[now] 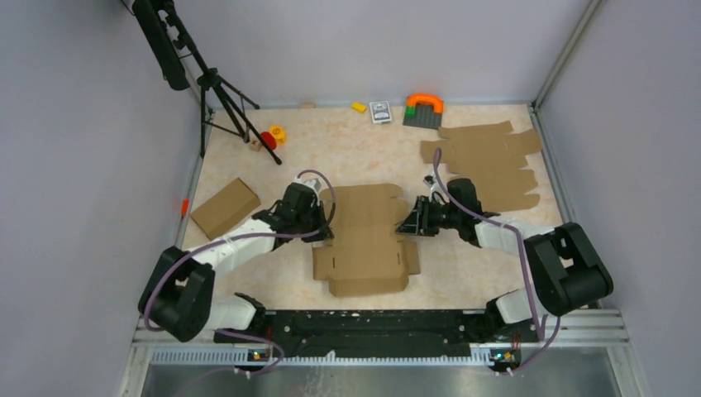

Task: Fold the paper box

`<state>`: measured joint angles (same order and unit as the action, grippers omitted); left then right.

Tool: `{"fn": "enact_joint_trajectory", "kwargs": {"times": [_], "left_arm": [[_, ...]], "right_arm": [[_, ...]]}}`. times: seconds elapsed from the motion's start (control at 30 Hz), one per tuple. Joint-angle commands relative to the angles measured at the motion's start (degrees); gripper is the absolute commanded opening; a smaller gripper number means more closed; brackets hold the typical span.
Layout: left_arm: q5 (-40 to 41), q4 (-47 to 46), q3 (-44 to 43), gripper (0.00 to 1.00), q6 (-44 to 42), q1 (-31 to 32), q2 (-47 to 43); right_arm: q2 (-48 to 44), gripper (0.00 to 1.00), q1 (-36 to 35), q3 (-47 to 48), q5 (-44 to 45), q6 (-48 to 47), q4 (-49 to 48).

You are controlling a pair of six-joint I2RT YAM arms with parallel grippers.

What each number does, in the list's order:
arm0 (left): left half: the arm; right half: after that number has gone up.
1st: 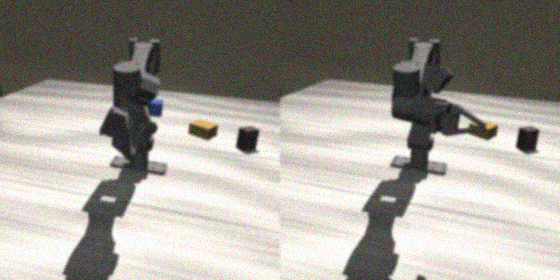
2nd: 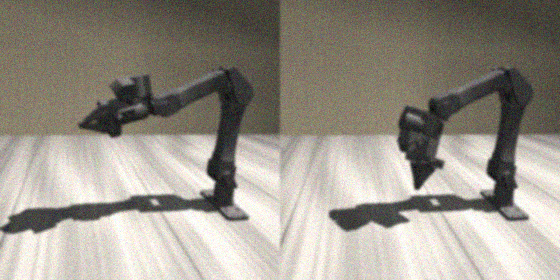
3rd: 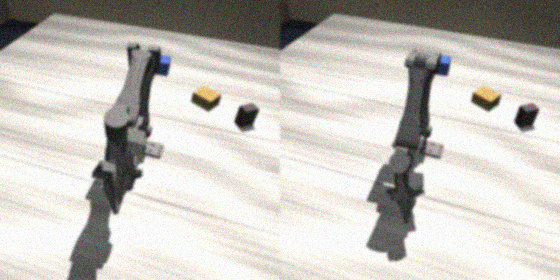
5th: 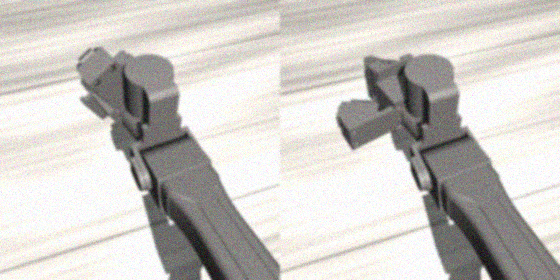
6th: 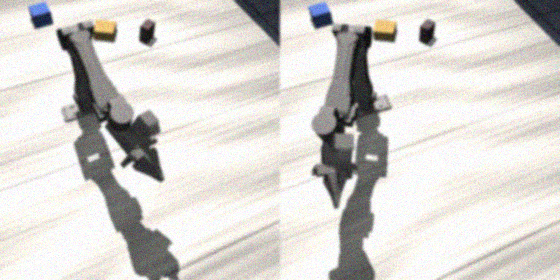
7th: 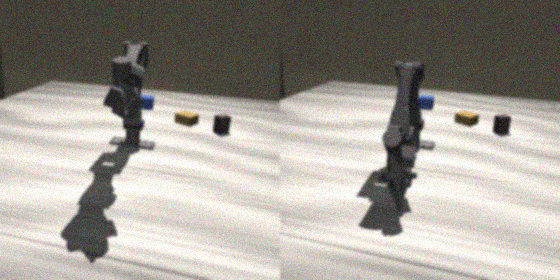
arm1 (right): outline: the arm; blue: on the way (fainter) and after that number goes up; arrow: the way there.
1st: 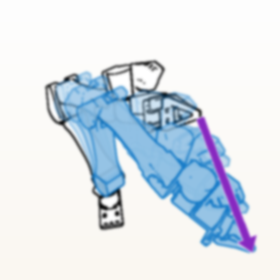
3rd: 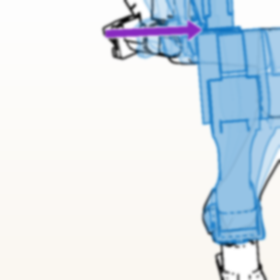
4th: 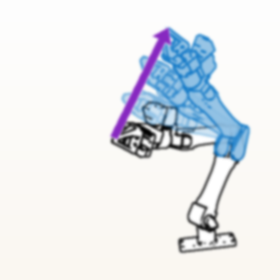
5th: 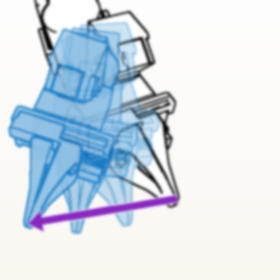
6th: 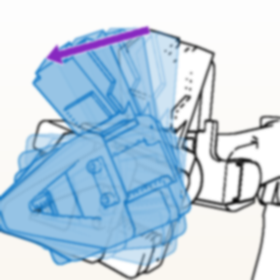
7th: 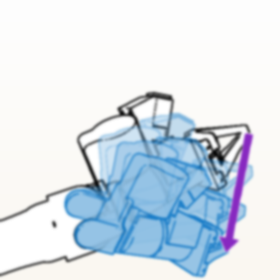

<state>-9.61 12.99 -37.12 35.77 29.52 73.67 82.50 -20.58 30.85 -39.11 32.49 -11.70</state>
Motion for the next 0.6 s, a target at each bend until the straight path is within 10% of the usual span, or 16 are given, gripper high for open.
{"fn": "enact_joint_trajectory", "kwargs": {"times": [0.0,0.57], "left_arm": [[-0.9,0.7,-4.6,0.0,-1.1,0.2,5.5],[0.1,5.5,-11.3,0.0,-1.6,2.5,15.0]], "right_arm": [[-1.2,0.31,-0.9,0.6,-2.1,0.8,-4.2],[10.9,0.17,-3.7,4.6,0.0,2.1,-4.9]]}}
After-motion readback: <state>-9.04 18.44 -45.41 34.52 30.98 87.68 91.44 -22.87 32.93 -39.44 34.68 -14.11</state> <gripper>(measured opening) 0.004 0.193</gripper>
